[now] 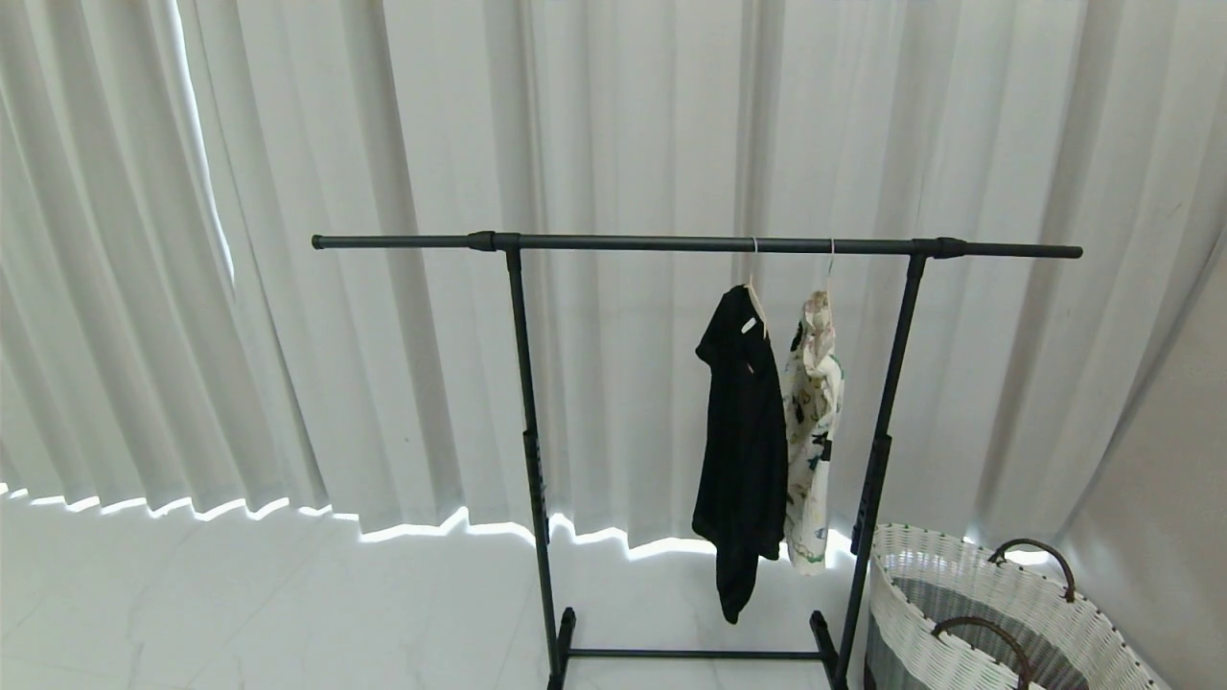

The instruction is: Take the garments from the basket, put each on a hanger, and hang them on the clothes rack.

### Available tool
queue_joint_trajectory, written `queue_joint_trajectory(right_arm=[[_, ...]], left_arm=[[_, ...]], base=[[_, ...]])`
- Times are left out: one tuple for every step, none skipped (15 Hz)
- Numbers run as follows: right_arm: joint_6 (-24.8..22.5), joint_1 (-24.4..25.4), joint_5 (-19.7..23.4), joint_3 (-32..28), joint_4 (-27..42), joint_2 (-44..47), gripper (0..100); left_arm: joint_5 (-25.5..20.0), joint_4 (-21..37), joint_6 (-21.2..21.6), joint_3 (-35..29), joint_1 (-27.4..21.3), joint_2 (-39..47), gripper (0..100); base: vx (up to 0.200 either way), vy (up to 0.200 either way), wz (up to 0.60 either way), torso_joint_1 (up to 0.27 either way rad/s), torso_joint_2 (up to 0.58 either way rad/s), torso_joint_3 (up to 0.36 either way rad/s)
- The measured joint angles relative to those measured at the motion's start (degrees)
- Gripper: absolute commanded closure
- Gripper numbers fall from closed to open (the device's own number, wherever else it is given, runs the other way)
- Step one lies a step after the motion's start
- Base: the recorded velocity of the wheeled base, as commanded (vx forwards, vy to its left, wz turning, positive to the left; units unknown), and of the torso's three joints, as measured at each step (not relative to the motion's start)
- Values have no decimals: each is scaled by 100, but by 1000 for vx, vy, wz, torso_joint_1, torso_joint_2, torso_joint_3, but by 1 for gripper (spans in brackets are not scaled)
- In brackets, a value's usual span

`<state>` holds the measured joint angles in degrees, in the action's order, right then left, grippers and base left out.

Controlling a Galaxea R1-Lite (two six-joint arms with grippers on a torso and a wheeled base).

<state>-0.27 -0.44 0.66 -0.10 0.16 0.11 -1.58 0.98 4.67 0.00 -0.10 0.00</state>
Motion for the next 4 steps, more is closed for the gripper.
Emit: queue_joint_trajectory(right_arm=[[-79, 0, 2, 0, 2, 0, 0], [-150, 0, 5, 0, 2, 0, 0], [-189, 0, 5, 0, 2, 0, 0], [-187, 0, 2, 0, 2, 0, 0]], left_arm=[[0, 0, 0, 0, 2, 0, 0], [2, 0, 0, 0, 2, 0, 0], [2, 0, 0, 0, 0, 0, 0], [0, 0, 0, 0, 0, 0, 0]], base=[[0, 0, 0, 0, 0, 0], [0, 0, 0, 0, 0, 0], [0, 0, 0, 0, 0, 0], [0, 0, 0, 0, 0, 0]])
